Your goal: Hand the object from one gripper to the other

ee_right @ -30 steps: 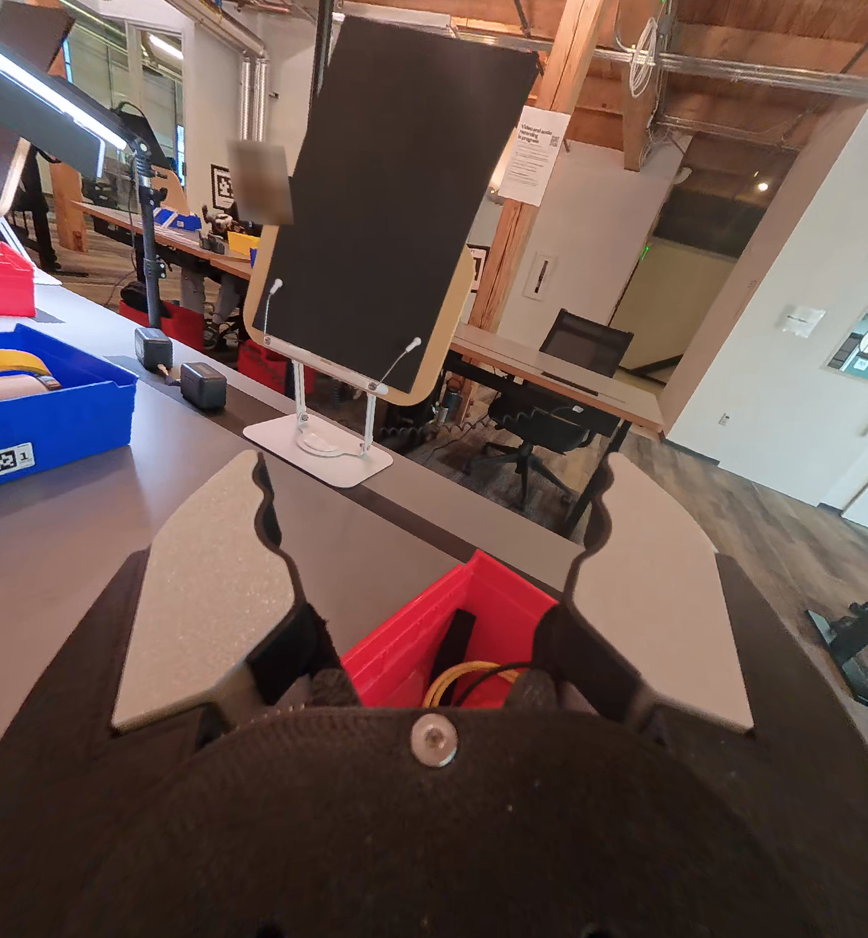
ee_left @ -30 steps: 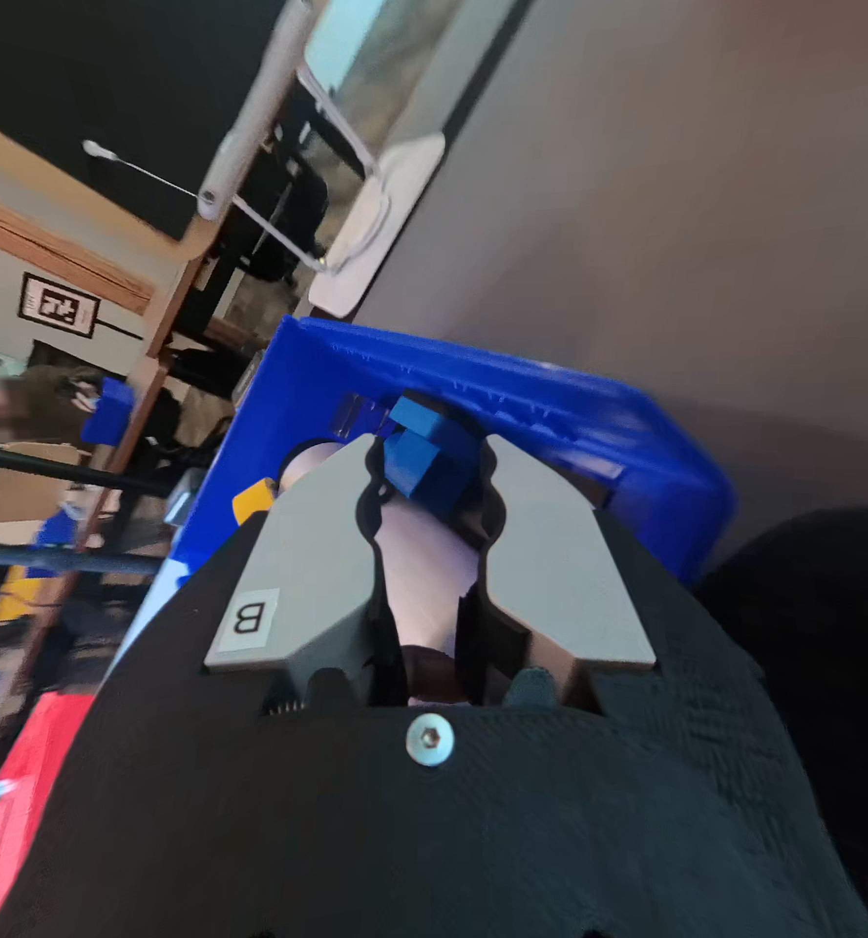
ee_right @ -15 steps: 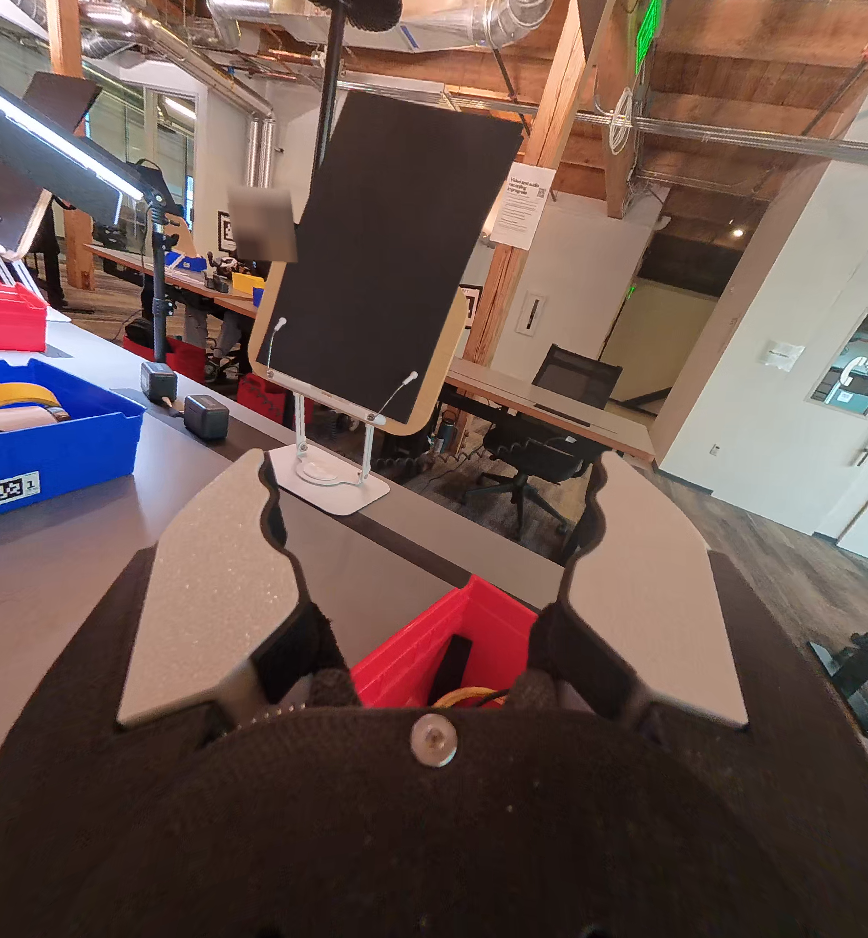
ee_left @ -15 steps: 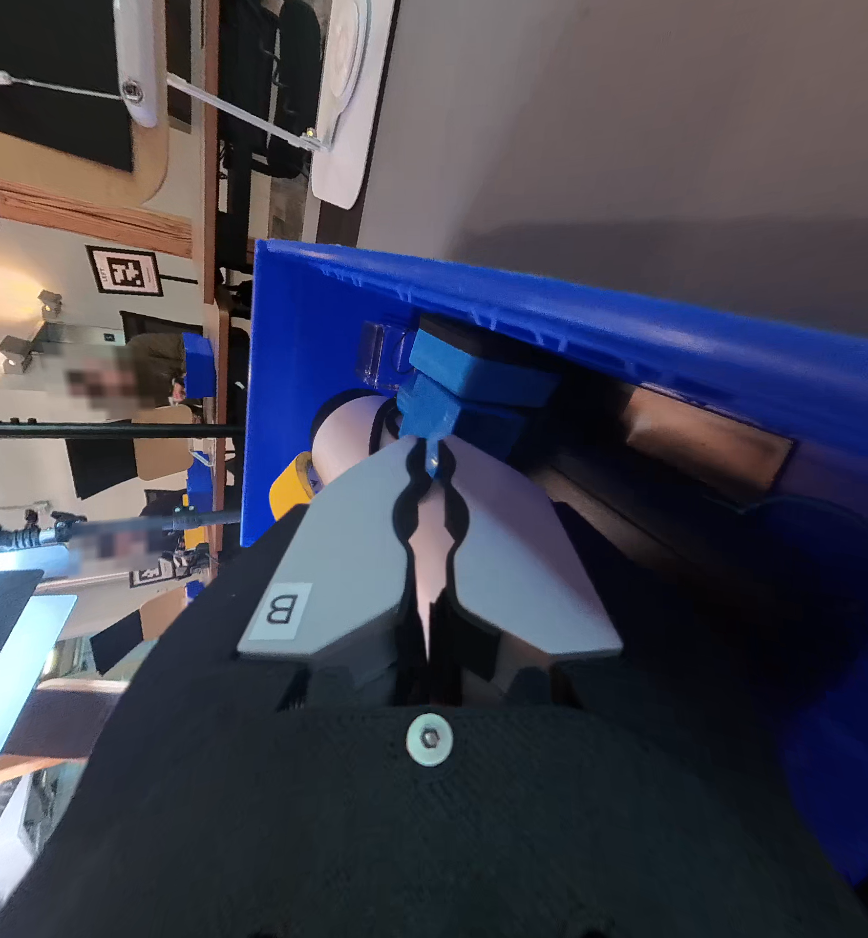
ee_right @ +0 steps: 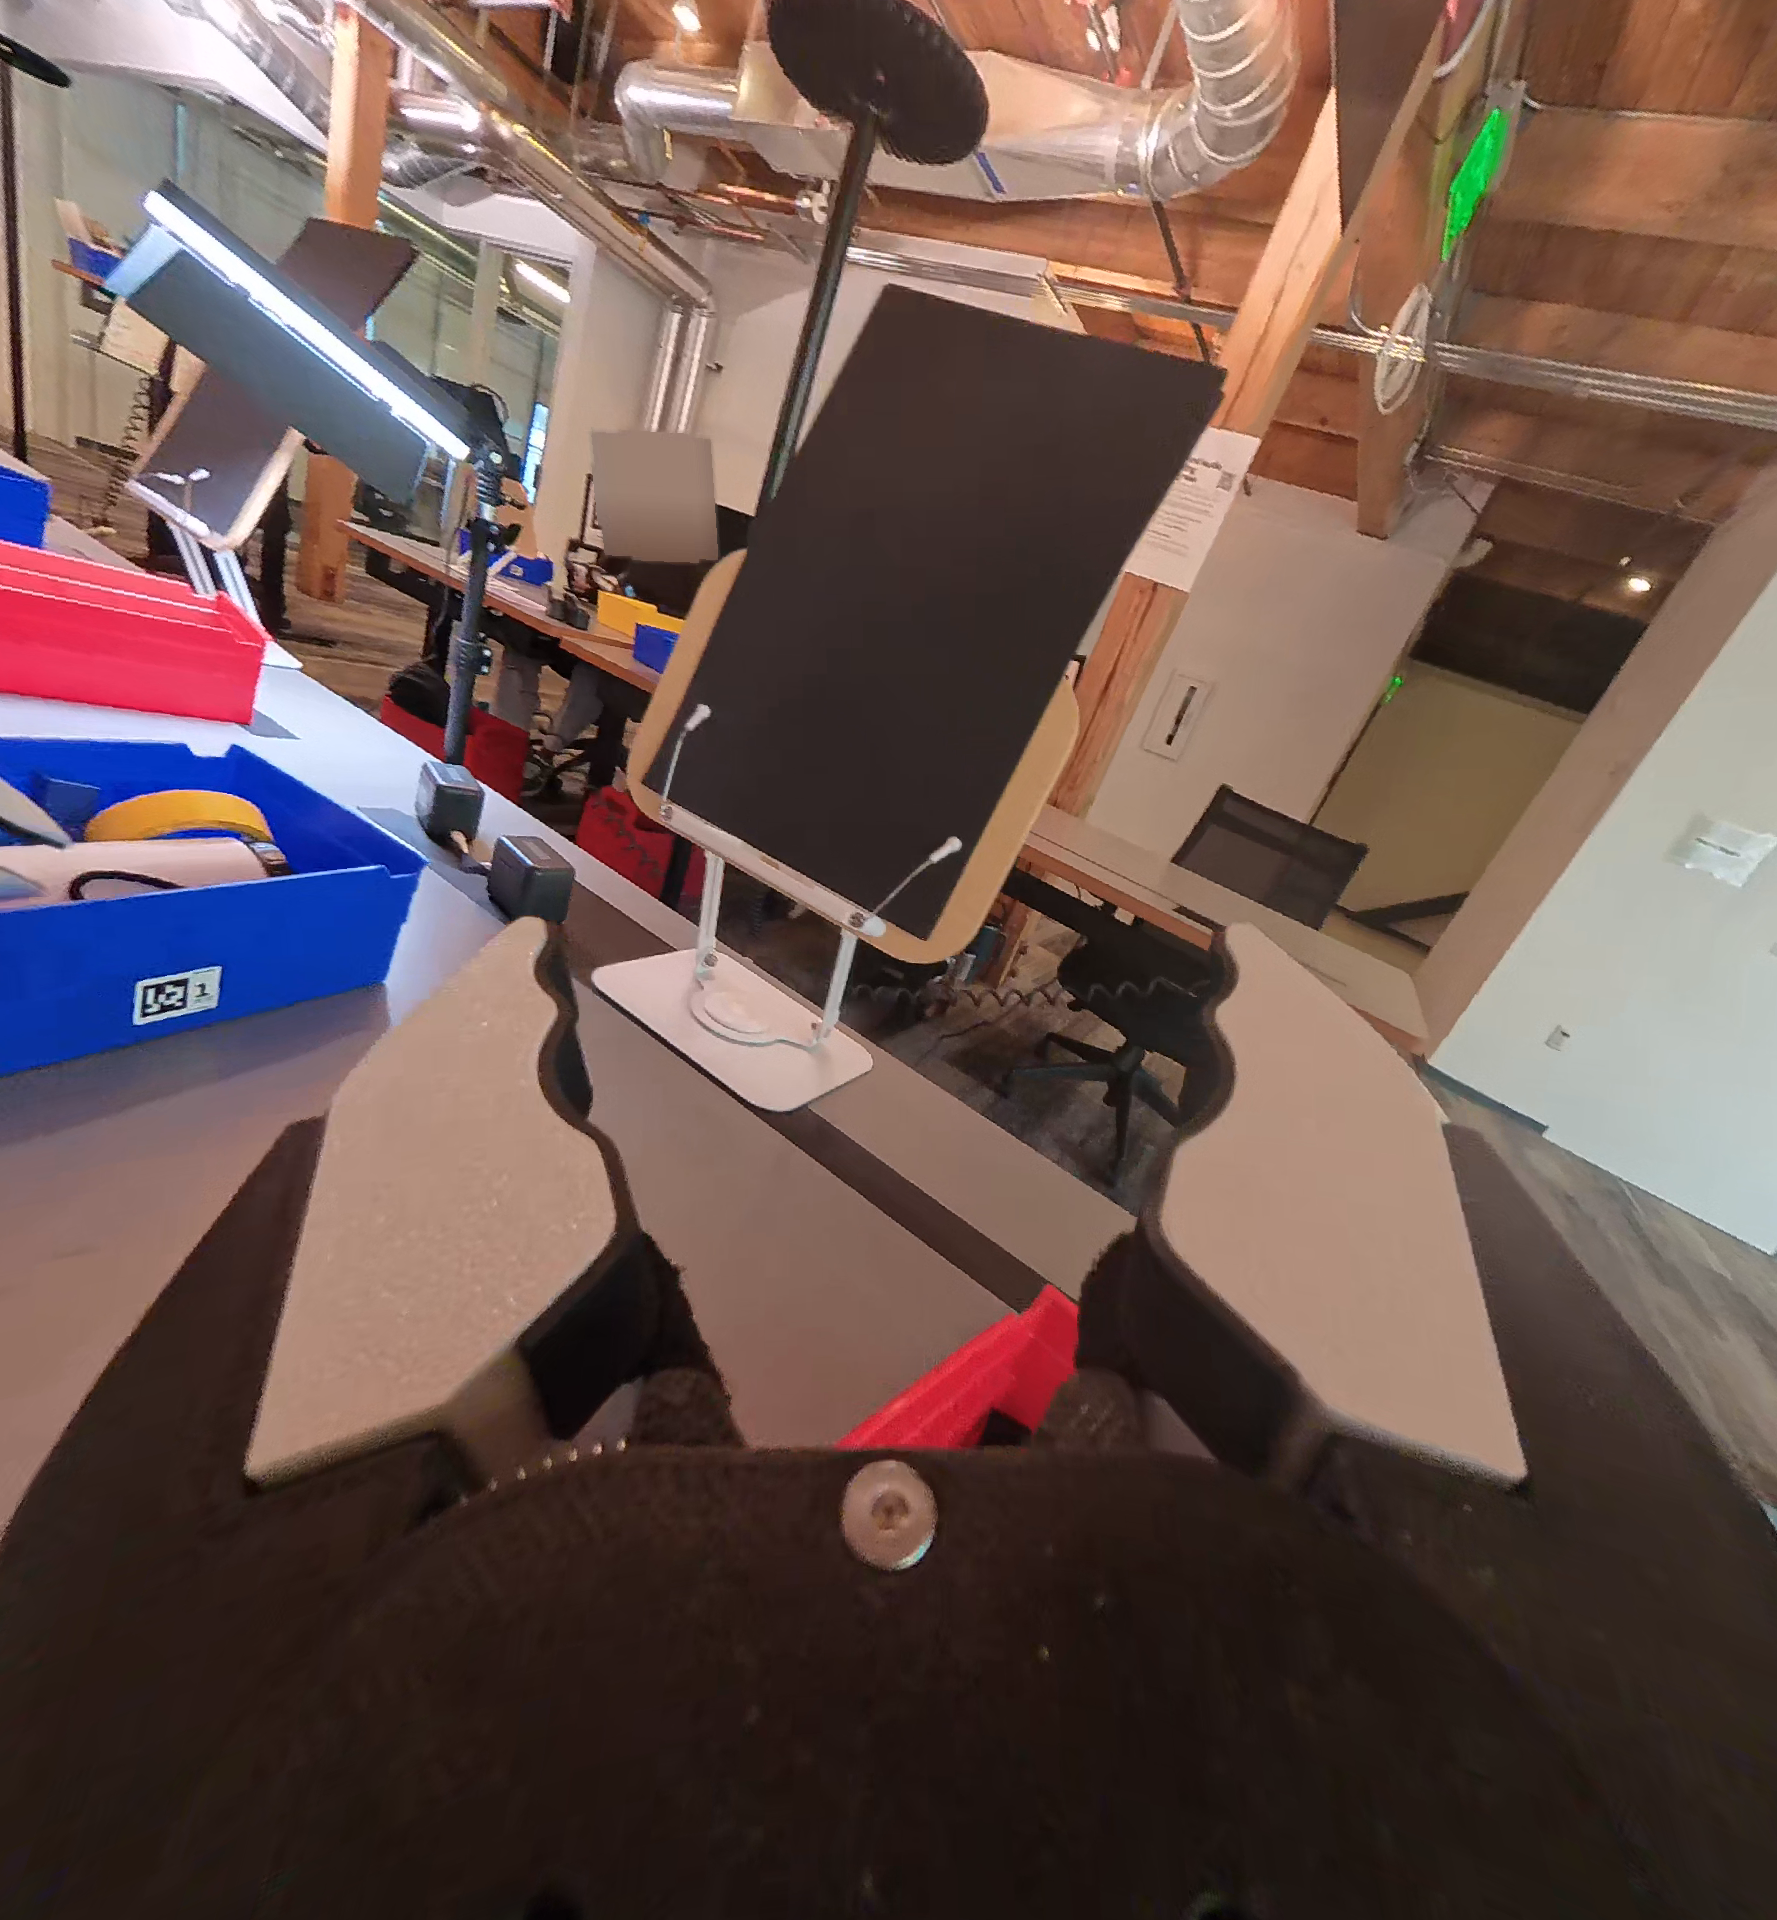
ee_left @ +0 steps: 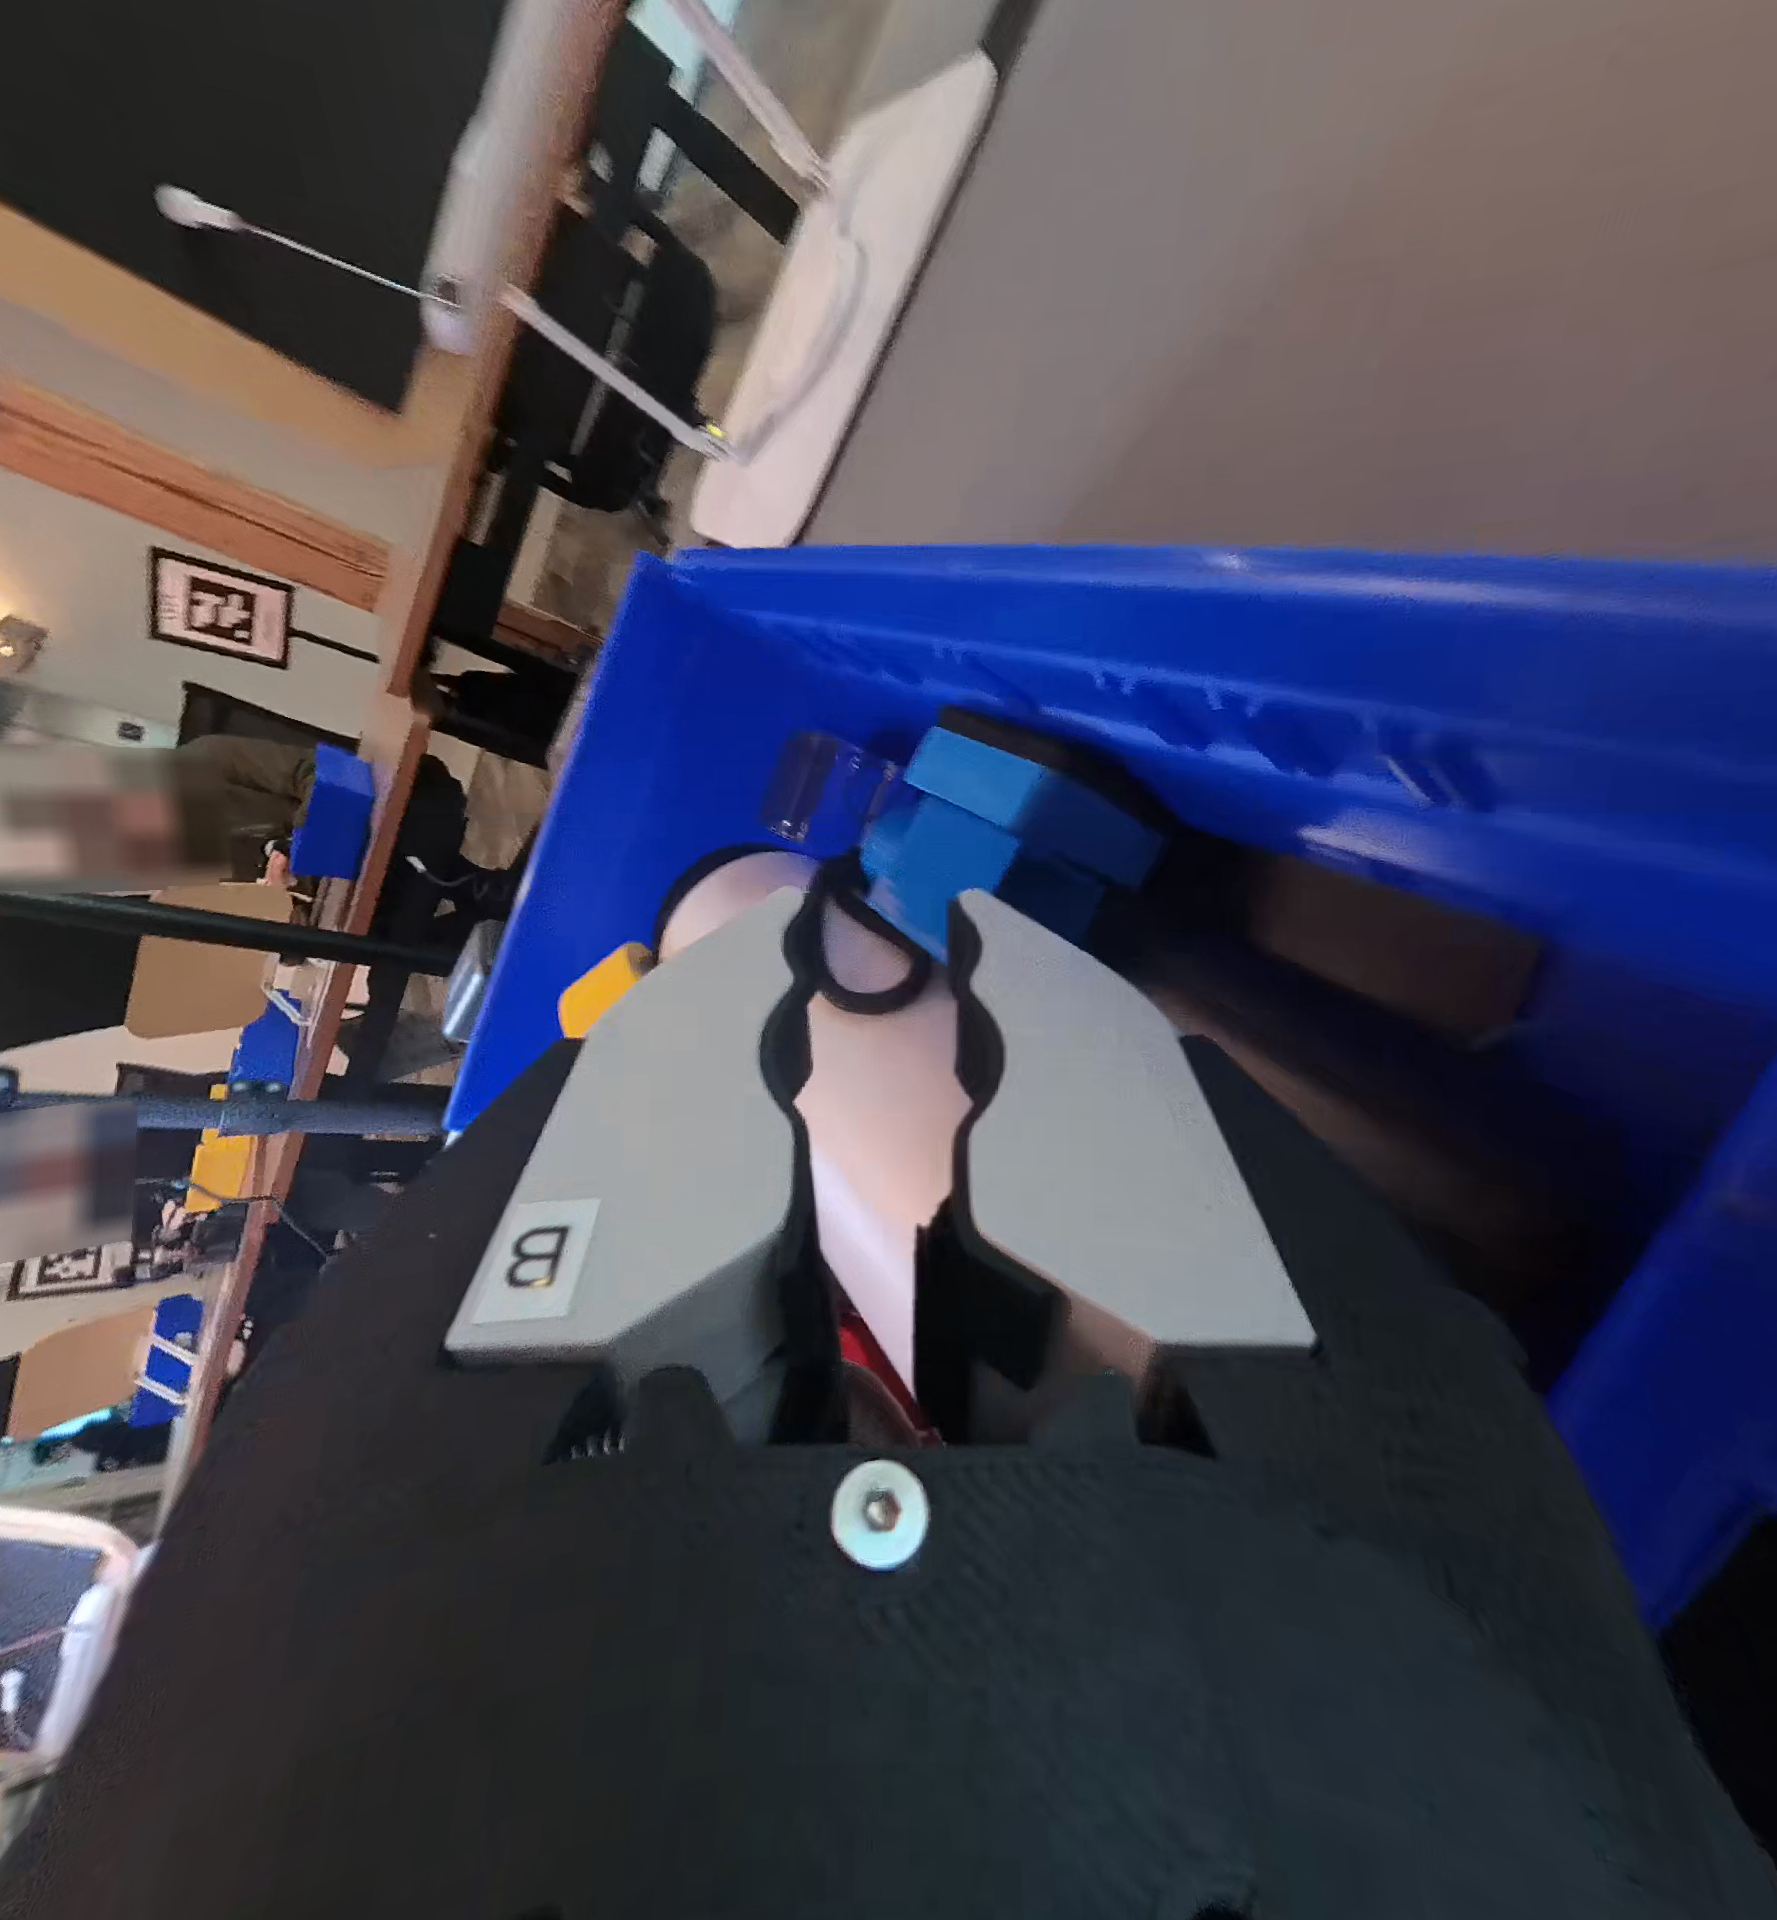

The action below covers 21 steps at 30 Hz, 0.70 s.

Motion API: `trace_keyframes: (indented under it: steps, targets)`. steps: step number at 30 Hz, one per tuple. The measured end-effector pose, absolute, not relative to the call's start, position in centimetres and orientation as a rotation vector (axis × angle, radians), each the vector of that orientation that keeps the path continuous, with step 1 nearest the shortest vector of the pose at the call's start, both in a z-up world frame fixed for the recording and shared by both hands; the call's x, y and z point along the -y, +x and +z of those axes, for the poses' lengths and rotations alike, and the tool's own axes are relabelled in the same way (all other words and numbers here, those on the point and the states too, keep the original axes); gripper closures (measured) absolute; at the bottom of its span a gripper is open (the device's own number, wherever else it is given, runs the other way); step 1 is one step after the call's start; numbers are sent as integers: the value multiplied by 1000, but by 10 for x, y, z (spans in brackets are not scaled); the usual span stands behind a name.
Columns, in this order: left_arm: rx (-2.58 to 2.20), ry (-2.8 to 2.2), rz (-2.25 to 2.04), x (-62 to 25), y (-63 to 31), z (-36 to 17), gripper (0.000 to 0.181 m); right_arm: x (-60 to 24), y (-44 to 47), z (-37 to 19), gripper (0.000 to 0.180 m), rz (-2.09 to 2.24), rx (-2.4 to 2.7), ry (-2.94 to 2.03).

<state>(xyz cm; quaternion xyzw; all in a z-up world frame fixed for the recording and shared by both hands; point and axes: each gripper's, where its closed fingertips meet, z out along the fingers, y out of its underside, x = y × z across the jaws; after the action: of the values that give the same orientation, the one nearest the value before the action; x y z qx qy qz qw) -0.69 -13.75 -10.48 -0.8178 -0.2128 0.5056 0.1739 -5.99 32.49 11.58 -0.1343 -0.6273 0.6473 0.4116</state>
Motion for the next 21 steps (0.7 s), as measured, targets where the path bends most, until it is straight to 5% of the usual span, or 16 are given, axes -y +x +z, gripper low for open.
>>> trace_keyframes:
  steps: [1, 9, 14, 21]
  targets:
    - [588, -2367, 1415, 138, -8, -111, 154, -322, -59, 117, 66, 1635, 1581, -326]
    - [512, -2630, 1374, 135, -19, -133, 154, -310, -58, 117, 67, 1618, 1608, -294]
    - [528, -2735, 1490, 145, -31, -137, 172, -309, -58, 118, 67, 1613, 1611, -287]
    - [724, -2436, 1604, 151, -29, -105, 179, -307, -57, 119, 67, 1616, 1609, -278]
